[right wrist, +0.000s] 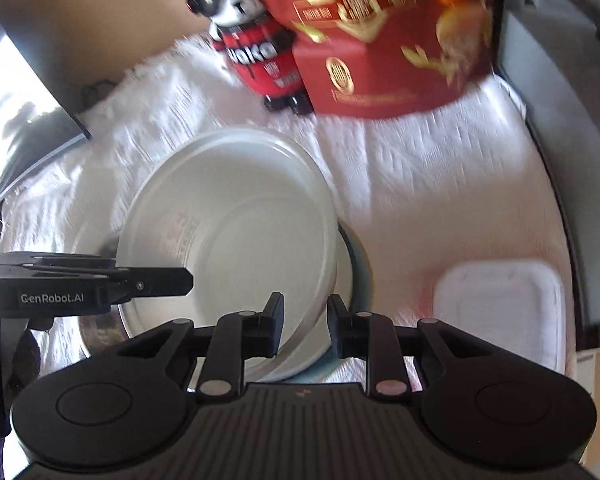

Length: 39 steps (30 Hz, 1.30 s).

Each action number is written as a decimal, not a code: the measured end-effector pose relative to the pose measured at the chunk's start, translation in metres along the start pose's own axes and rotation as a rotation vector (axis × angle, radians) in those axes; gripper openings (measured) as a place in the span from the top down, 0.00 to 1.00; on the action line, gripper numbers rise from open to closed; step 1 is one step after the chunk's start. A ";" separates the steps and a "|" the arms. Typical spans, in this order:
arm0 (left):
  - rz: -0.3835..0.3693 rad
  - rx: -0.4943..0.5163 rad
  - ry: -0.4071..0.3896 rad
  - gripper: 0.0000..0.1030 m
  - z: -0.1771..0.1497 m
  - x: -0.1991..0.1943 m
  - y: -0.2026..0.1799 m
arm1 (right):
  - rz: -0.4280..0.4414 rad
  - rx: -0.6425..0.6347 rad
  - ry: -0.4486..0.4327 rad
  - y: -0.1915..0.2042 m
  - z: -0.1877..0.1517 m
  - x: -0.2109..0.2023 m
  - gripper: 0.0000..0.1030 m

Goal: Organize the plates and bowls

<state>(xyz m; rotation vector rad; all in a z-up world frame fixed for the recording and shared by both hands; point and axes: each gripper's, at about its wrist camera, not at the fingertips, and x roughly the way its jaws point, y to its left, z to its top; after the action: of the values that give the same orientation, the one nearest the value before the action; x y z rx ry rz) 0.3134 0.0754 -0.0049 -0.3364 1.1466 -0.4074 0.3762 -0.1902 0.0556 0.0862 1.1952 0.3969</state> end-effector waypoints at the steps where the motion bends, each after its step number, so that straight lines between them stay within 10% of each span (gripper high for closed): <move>1: -0.002 -0.001 -0.008 0.73 0.001 -0.002 0.000 | -0.010 -0.008 -0.006 0.001 -0.002 0.000 0.77; 16: 0.065 -0.034 -0.185 0.73 -0.018 -0.073 0.048 | -0.159 -0.155 -0.120 0.019 -0.014 -0.010 0.76; 23: 0.269 -0.091 -0.244 0.73 -0.040 -0.100 0.111 | 0.029 -0.135 -0.291 0.037 -0.042 -0.058 0.62; 28: 0.277 -0.166 -0.211 0.73 -0.045 -0.087 0.144 | 0.167 -0.157 -0.184 0.077 -0.064 -0.035 0.51; 39: 0.230 -0.167 -0.138 0.63 -0.046 -0.050 0.177 | 0.035 0.119 -0.095 0.121 -0.084 0.066 0.51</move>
<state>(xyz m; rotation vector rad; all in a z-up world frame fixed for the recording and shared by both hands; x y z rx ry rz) 0.2780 0.2523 -0.0628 -0.3675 1.0723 -0.0856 0.2887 -0.0670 -0.0010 0.2275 1.1240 0.3486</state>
